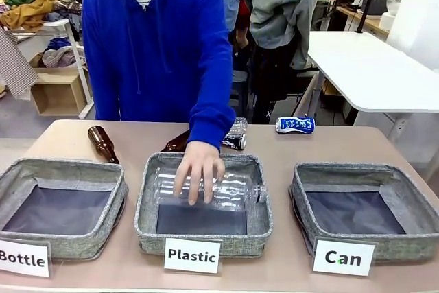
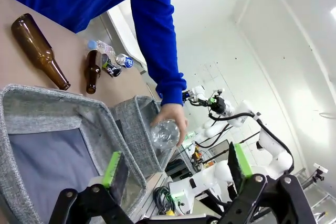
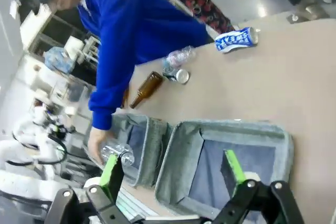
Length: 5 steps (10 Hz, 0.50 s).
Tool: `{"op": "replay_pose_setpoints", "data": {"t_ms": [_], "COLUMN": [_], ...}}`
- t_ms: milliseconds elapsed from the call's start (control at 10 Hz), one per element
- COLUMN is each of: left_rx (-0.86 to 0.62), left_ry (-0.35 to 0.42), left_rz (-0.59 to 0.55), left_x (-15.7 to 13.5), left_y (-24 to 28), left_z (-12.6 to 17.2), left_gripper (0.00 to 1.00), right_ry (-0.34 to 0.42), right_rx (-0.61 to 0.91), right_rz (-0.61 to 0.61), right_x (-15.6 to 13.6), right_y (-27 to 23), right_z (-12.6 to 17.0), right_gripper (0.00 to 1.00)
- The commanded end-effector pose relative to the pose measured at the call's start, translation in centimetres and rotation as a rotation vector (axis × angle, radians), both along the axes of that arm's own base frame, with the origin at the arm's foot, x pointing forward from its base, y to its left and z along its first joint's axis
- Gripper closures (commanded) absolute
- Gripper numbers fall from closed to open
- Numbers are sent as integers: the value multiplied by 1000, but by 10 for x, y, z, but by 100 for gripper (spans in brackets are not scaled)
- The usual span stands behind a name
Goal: Sort the can waste into the basket.
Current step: Pick up the can waste from the table and place it in the right Fabric basket.
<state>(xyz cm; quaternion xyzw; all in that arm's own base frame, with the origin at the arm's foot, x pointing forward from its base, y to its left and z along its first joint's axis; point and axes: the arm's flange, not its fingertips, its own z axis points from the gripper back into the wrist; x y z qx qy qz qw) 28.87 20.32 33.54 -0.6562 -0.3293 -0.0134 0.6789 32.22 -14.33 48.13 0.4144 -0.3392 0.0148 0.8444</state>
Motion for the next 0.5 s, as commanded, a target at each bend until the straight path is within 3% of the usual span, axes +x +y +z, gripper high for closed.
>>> {"op": "replay_pose_setpoints", "data": {"t_ms": [0,200,400], "left_rx": [-11,-11,-11], "left_ry": [-34,-34,-34], "left_rz": [12,12,12], "left_x": [0,0,0], "left_y": [-1,-1,-1], "left_z": [2,2,2], "left_gripper": [0,0,0], "right_ry": [48,37,6], "right_rx": [-176,-282,-322], "right_rz": [27,114,165], "right_x": [43,86,111], "right_y": [86,168,232], "right_z": [8,3,-11], "right_gripper": [0,0,0]}}
